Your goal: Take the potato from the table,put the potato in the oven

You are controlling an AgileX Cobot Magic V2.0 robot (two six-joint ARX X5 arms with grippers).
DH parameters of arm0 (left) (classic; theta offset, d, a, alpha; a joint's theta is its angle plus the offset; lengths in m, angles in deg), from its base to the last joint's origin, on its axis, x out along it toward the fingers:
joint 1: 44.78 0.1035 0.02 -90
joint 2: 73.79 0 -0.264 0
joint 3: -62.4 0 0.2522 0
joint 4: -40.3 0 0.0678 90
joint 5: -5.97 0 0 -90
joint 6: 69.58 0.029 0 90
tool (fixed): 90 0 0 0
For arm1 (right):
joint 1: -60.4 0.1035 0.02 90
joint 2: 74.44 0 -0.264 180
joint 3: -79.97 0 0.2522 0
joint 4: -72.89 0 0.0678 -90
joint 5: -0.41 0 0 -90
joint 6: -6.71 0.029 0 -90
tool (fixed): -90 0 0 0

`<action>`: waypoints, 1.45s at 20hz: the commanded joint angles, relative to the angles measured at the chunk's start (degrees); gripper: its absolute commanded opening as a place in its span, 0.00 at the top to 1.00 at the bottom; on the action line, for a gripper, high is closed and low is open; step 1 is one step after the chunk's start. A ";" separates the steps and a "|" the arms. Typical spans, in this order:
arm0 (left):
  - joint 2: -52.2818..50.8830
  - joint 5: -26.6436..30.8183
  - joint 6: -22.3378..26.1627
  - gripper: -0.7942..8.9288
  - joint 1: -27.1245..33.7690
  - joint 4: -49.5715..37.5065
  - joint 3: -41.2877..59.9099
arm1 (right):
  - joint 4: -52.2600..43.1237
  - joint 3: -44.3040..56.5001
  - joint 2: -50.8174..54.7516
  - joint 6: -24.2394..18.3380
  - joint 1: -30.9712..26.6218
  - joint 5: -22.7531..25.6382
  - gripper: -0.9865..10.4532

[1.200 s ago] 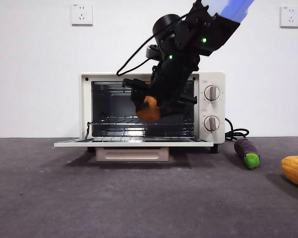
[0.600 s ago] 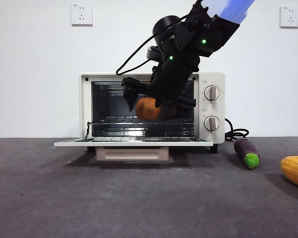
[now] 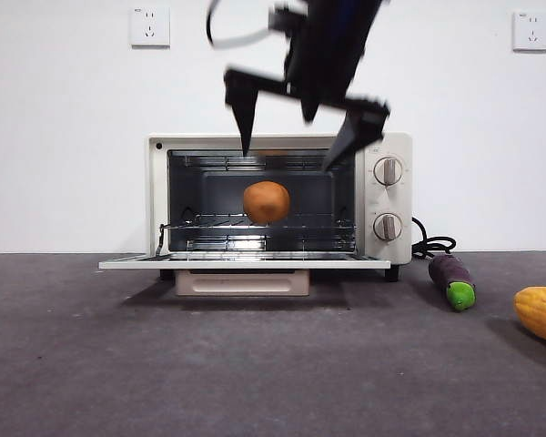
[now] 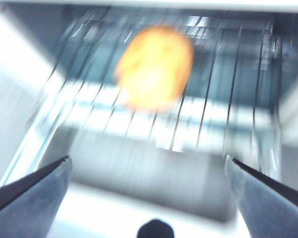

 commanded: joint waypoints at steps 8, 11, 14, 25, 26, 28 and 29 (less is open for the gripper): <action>16.55 -4.26 -9.73 0.92 -3.89 -0.26 0.26 | 20.94 0.00 30.73 -7.58 15.67 9.20 0.84; 23.19 -4.44 -10.49 0.93 -3.89 -1.18 0.26 | 22.56 0.00 38.49 -7.61 19.93 9.22 0.89; 27.67 -5.86 -8.94 0.93 -3.87 -4.39 0.28 | 24.39 0.00 43.82 -6.75 22.40 9.22 0.92; 39.89 -33.11 5.75 0.93 9.35 -21.88 0.31 | 36.00 0.00 58.71 -0.24 24.46 13.29 0.92; 40.72 -37.64 6.51 0.93 12.09 -23.43 0.31 | 37.18 0.00 59.60 0.50 24.46 14.14 0.92; 42.80 -48.15 7.89 0.93 19.06 -26.60 0.31 | 39.98 0.00 61.46 2.43 24.46 16.20 0.92; 43.69 -52.87 8.39 0.93 22.21 -27.47 0.31 | 41.20 0.00 62.20 3.26 24.46 16.94 0.92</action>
